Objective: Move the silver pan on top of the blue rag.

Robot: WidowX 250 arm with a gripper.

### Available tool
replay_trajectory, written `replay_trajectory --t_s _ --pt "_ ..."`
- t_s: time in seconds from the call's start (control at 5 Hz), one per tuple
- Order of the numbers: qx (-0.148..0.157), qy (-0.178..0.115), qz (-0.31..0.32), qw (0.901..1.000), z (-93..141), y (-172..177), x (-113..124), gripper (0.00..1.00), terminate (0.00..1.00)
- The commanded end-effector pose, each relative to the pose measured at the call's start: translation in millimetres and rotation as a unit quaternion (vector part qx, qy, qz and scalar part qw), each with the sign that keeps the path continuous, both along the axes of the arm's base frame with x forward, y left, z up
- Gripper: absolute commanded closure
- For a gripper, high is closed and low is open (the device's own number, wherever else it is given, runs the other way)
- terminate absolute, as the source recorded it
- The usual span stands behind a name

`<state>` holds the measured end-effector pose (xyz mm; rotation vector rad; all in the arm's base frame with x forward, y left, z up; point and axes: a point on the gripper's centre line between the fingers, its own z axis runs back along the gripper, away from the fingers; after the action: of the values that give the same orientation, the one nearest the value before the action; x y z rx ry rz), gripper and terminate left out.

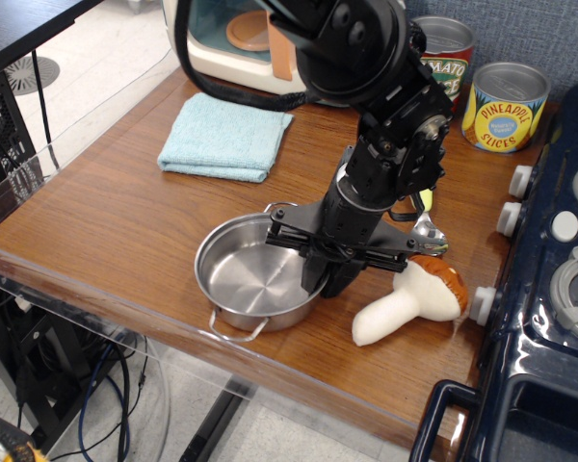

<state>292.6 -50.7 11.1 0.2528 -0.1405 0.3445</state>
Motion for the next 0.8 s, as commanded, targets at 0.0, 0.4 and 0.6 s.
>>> replay_trajectory --t_s 0.0,0.4,0.6 --pt "0.003 -0.033 -0.015 0.9993 26.4 -6.1 2.5 1.0 0.0" --pt "0.011 -0.075 -0.016 0.997 67.8 11.1 4.6 1.0 0.0" --pt "0.002 -0.1 0.007 0.995 91.1 28.2 17.4 1.0 0.0"
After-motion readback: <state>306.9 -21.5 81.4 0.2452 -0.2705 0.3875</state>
